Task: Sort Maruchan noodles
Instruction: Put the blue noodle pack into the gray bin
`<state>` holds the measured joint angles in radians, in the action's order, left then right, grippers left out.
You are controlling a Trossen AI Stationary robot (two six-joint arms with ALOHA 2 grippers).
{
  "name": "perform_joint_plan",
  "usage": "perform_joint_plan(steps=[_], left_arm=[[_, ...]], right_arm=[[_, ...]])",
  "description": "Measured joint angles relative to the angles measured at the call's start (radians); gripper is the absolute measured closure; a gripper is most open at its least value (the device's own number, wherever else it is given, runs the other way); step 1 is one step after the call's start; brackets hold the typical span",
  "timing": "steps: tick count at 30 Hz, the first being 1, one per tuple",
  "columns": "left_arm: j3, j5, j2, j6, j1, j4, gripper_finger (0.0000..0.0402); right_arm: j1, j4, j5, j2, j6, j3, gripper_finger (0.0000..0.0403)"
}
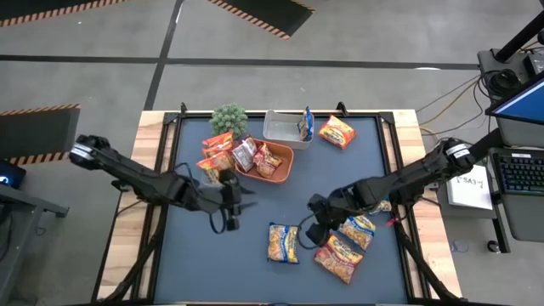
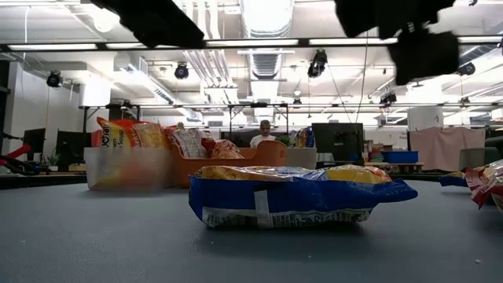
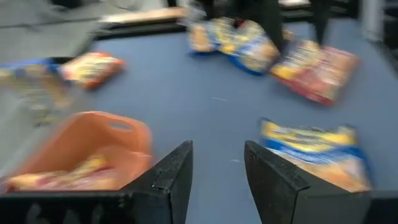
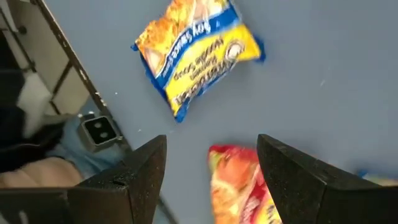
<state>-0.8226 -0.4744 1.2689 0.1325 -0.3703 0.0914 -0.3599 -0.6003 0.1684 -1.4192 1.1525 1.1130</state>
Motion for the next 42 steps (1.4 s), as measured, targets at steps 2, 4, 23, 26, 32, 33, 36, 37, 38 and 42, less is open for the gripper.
perform_joint_plan(steps=[2, 4, 23, 26, 32, 33, 36, 37, 38, 42], left_arm=[[-0.023, 0.044, 0.048, 0.005, -0.023, 0.000, 0.0274], [-0.043, 0.048, 0.098, 0.008, -0.055, 0.001, 0.0274], [-0.106, 0.037, 0.362, 0.150, -0.211, -0.154, 0.0274], [-0.106, 0.023, 0.372, 0.151, -0.227, -0.180, 0.0274], [-0.107, -0.035, 0.389, 0.166, -0.243, -0.200, 0.0274], [-0.107, -0.043, 0.390, 0.166, -0.245, -0.194, 0.0274], [-0.107, -0.057, 0.397, 0.166, -0.246, -0.205, 0.0274], [-0.106, -0.062, 0.399, 0.165, -0.247, -0.204, 0.0274], [-0.106, -0.063, 0.399, 0.165, -0.247, -0.204, 0.0274], [-0.106, -0.067, 0.398, 0.150, -0.247, -0.205, 0.0274]], right_arm=[[-0.033, 0.000, 0.017, -0.003, 0.082, -0.001, 0.0166], [-0.071, 0.002, 0.024, -0.005, 0.151, -0.001, 0.0166], [-0.163, 0.421, -0.201, -0.268, -0.257, 0.036, 0.0226], [-0.149, 0.421, -0.256, -0.317, -0.342, 0.059, 0.0248], [-0.120, 0.423, -0.327, -0.381, -0.456, 0.075, 0.0320], [-0.113, 0.436, -0.329, -0.394, -0.465, 0.074, 0.0334], [-0.097, 0.451, -0.363, -0.418, -0.486, 0.072, 0.0375], [-0.091, 0.465, -0.379, -0.425, -0.496, 0.072, 0.0385], [-0.083, 0.468, -0.387, -0.430, -0.514, 0.073, 0.0389], [-0.035, 0.483, -0.440, -0.447, -0.539, 0.074, 0.0392]])
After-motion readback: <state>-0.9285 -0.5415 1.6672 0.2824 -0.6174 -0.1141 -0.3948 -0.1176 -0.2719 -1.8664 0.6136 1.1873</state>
